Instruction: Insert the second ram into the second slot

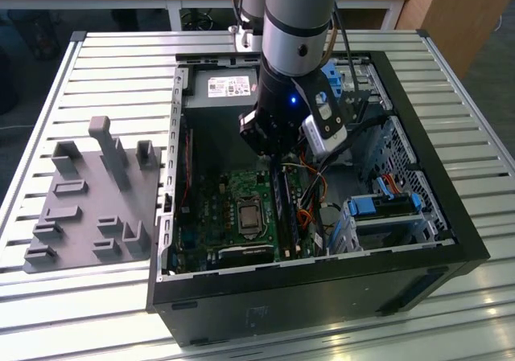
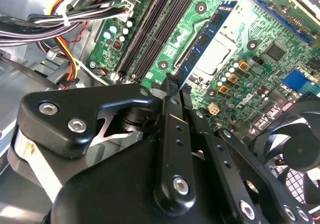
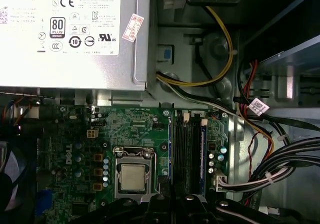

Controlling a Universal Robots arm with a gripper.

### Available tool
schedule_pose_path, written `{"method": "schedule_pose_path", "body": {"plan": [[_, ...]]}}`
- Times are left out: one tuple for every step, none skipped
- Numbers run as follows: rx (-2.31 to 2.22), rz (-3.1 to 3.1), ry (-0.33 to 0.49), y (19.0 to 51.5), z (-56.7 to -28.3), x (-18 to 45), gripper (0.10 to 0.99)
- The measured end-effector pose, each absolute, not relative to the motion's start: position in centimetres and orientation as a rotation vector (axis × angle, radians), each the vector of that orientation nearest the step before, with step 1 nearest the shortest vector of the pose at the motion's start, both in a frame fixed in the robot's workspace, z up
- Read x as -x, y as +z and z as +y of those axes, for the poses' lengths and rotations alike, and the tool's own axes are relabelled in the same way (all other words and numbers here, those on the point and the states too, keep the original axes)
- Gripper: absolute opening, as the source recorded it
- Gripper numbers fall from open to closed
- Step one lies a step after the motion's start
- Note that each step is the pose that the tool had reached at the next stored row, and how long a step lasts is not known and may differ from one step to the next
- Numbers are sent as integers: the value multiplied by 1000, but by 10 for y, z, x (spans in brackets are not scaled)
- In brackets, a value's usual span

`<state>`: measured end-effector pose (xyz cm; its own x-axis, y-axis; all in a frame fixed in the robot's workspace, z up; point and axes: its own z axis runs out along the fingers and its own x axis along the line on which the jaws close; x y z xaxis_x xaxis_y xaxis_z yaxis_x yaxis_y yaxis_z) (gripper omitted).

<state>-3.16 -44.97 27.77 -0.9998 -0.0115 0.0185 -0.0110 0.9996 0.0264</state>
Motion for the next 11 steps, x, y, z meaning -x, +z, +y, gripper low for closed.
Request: {"method": "schedule_pose_path", "body": {"plan": [[-18,-3123,-41,278,-450,32,137],[-18,-3123,-41,278,-450,32,137],[-18,-3123,-41,278,-450,32,137],[-17,-3123,-41,278,-451,32,137],[-17,-3123,-41,278,-451,32,137],[-18,-3123,-41,277,-451,32,137],[-18,-3123,-41,277,-451,32,137],[-18,-3123,-41,277,-451,32,137],[-18,-3123,-41,277,-451,32,137],[-18,-3123,-42,276,-451,31,137],[-18,-3122,-41,275,-451,31,137]]}}
